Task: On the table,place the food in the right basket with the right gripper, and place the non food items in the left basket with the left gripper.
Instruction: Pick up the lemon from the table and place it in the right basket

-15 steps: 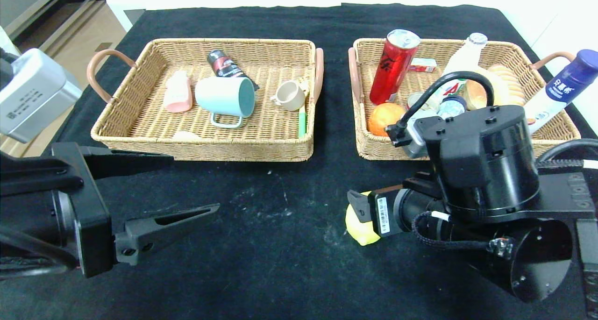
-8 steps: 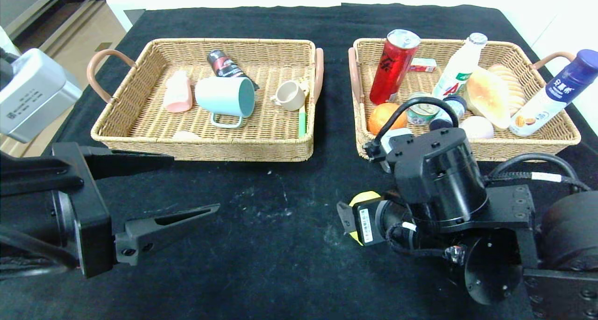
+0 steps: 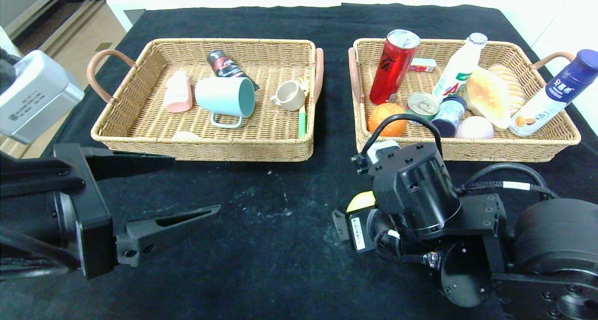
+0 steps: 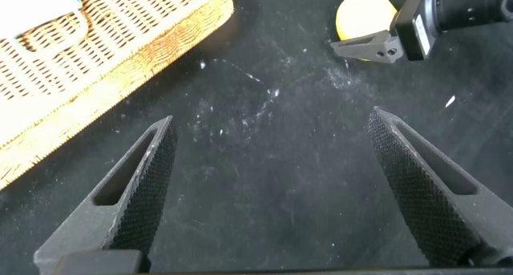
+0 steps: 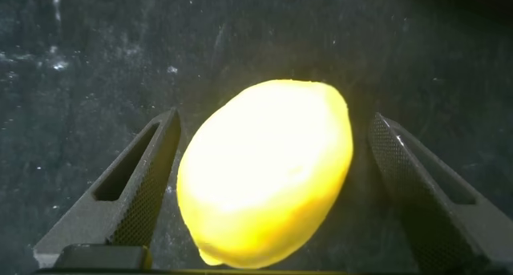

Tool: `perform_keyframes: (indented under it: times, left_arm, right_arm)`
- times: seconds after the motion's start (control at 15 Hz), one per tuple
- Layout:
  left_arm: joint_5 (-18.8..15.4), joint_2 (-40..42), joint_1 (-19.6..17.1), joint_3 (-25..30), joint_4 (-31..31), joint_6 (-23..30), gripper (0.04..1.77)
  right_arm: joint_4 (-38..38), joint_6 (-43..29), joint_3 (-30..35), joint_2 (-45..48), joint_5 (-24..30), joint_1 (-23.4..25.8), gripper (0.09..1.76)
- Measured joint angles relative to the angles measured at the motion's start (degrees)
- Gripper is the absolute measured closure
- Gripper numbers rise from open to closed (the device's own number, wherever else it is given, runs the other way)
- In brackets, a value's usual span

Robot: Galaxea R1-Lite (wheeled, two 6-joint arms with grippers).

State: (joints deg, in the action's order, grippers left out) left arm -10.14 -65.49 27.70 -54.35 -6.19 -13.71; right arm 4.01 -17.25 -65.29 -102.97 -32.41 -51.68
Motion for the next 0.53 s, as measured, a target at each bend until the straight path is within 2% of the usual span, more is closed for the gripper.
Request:
perform_keyframes:
  times: [0.53]
  left_arm:
    - [0.00,-0.06,0.00,0.02,-0.02,0.00,0.09]
  right_arm:
    - [-0.05,-0.50,-0.11,-0.55,0.23,-0.15,0.14]
